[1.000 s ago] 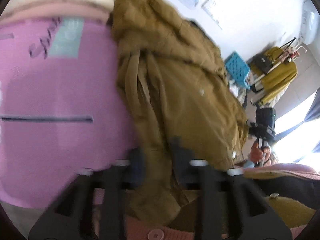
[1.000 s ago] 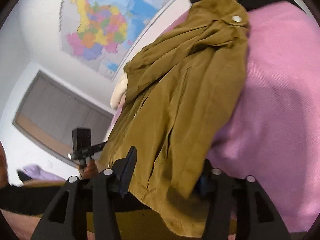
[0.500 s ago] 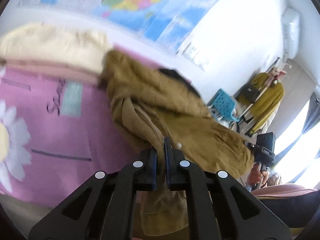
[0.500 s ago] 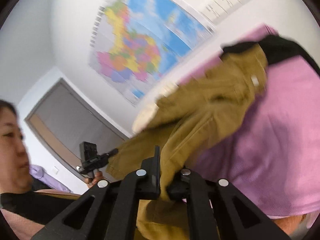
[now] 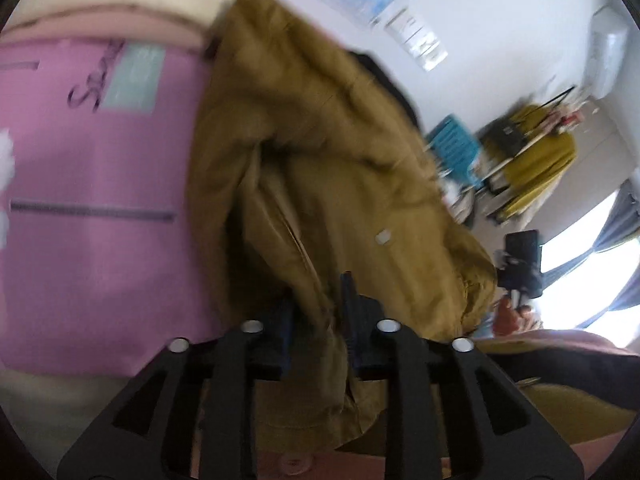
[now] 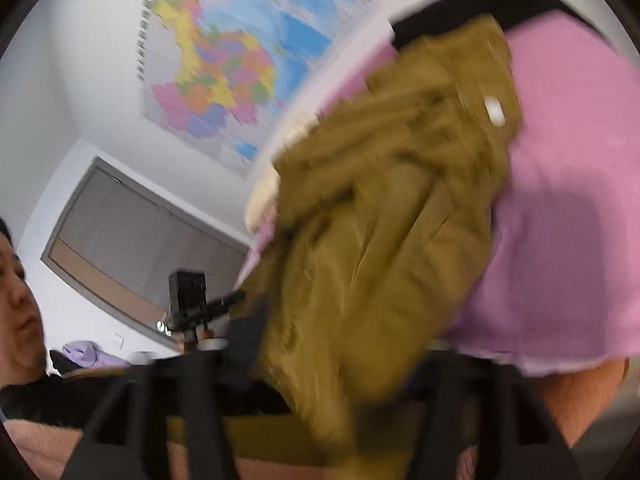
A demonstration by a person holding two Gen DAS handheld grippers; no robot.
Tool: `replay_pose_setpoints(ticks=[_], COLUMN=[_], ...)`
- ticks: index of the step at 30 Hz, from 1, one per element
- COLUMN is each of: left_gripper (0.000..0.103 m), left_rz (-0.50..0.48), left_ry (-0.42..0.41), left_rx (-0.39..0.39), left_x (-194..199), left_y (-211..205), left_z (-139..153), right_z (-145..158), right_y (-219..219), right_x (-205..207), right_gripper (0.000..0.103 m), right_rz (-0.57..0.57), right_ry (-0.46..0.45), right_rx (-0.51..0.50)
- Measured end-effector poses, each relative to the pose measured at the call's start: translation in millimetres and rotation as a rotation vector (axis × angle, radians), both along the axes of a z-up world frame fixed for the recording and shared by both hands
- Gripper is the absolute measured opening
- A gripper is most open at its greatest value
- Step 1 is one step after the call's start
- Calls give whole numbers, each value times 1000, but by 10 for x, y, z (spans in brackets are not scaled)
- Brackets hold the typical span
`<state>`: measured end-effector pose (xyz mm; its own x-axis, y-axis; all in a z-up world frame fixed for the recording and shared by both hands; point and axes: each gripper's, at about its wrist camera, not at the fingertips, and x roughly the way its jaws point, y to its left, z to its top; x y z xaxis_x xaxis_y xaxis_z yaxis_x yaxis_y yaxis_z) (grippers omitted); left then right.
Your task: Fold large clothes
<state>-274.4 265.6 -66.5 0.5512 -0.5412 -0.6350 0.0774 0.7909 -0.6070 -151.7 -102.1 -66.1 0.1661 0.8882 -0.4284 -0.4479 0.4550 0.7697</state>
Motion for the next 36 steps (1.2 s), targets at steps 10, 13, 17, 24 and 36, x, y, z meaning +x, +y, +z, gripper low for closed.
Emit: replay_pose_setpoints(ticks=[10,13,17,24,36], left_gripper=[14,11,11,12,14], left_rz=[-95,-78,-20,37,53], left_ry=[37,-38,-147,-198,-144], left_rx=[-23,-23,-64,-85,-79], left_x=[-37,-68,-64,211,1392], left_y=[-75,-153,-4,237,481], left_z=[-185,52,477,954,1445], right_z=[-141,131,505,1043,1367], right_y=[179,164,124,84,261], right_x=[-306,-312,-210,188,1446], right_gripper=[12,11,10,10,12], right_rz=[116,97,41,-17,-124], right_ry=[-11,-73,-150,-221,-126], right_rx=[0,74,117,184,193])
